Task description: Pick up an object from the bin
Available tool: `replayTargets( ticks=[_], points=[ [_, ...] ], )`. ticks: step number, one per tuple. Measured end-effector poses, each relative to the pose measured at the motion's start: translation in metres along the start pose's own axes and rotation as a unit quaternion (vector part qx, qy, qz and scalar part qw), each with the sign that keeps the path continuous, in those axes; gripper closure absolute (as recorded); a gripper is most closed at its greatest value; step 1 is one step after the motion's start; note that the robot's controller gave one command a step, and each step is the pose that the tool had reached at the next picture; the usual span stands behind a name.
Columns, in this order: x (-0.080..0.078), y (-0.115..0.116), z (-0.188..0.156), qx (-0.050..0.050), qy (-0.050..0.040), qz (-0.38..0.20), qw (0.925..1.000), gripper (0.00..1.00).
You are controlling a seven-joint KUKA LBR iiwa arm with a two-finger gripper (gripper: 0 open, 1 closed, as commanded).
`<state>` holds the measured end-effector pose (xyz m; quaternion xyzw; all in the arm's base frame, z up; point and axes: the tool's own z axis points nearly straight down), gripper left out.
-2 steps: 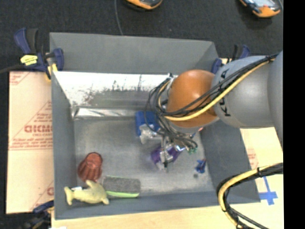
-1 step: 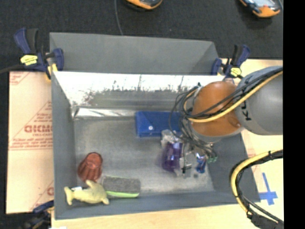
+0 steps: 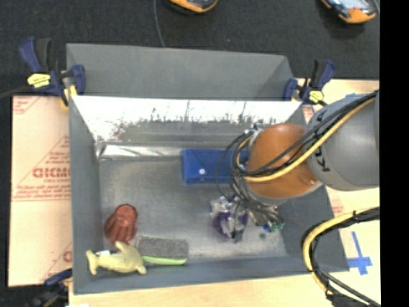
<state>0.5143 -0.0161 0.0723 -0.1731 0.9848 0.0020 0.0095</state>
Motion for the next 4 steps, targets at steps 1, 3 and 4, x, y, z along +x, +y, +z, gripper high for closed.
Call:
replayTargets(
  ticks=[1,3,4],
  points=[
    [0.0,0.0,0.0,0.0,-0.0002,0.0,1.0,1.0],
    [0.001,0.0,-0.056,-0.001,0.0029,0.002,1.0,1.0],
    [0.0,0.0,-0.078,-0.001,0.0028,0.003,1.0,1.0]
  ],
)
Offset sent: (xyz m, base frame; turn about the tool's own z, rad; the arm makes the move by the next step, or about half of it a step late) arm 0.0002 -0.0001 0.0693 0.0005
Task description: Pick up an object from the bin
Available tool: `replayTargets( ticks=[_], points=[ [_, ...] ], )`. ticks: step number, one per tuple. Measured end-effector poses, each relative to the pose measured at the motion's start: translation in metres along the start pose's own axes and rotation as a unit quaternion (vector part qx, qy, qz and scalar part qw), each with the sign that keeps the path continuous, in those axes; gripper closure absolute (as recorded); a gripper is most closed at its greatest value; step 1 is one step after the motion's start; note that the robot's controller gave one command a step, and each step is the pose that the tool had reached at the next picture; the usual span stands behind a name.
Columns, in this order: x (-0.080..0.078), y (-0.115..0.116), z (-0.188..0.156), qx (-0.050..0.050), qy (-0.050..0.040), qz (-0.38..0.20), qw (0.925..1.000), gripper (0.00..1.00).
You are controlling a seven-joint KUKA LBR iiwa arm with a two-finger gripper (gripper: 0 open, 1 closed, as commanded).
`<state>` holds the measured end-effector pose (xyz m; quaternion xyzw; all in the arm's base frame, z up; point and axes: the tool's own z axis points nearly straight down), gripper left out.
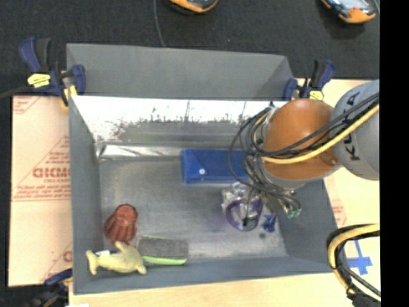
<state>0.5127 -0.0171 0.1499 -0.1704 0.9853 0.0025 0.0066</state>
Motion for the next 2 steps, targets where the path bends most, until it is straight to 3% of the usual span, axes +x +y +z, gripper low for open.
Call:
replayTargets(
  ticks=[1,2],
  points=[
    [-0.002,-0.001,-0.014,0.002,-0.0037,0.001,1.0,1.0],
    [0.0,0.0,-0.043,0.0,0.0005,0.002,1.0,1.0]
  ],
)
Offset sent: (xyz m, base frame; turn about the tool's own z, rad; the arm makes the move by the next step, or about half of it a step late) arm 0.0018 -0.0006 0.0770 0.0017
